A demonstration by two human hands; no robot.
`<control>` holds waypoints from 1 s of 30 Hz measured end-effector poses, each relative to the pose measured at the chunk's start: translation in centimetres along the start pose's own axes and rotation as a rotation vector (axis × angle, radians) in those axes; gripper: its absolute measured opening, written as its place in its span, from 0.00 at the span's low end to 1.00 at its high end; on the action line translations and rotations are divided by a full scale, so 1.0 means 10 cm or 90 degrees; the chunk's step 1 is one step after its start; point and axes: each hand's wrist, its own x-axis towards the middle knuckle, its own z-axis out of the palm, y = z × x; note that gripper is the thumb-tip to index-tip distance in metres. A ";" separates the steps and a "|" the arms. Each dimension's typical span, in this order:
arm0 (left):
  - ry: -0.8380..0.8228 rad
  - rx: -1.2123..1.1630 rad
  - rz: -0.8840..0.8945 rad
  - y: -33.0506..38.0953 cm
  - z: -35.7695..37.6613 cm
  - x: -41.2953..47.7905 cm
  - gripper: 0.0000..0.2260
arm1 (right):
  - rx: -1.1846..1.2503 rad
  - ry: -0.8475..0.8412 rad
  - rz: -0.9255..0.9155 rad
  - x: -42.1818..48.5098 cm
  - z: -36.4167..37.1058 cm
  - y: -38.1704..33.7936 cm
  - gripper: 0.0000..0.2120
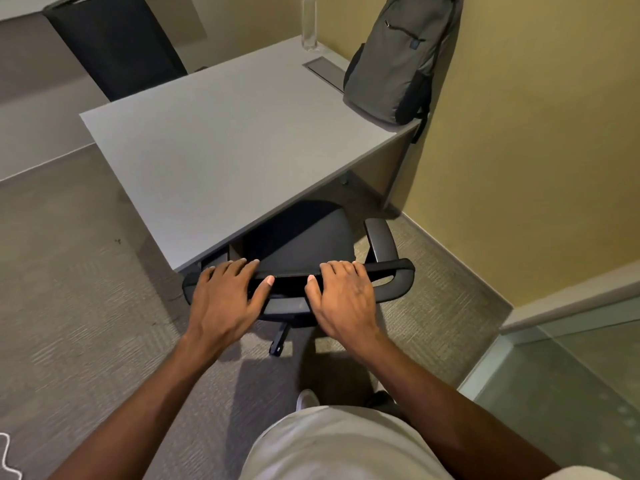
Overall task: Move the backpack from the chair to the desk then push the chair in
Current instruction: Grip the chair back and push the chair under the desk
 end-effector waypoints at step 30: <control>0.044 0.015 -0.001 0.40 0.10 0.46 0.24 | 0.025 0.042 0.018 0.41 -0.02 0.45 0.24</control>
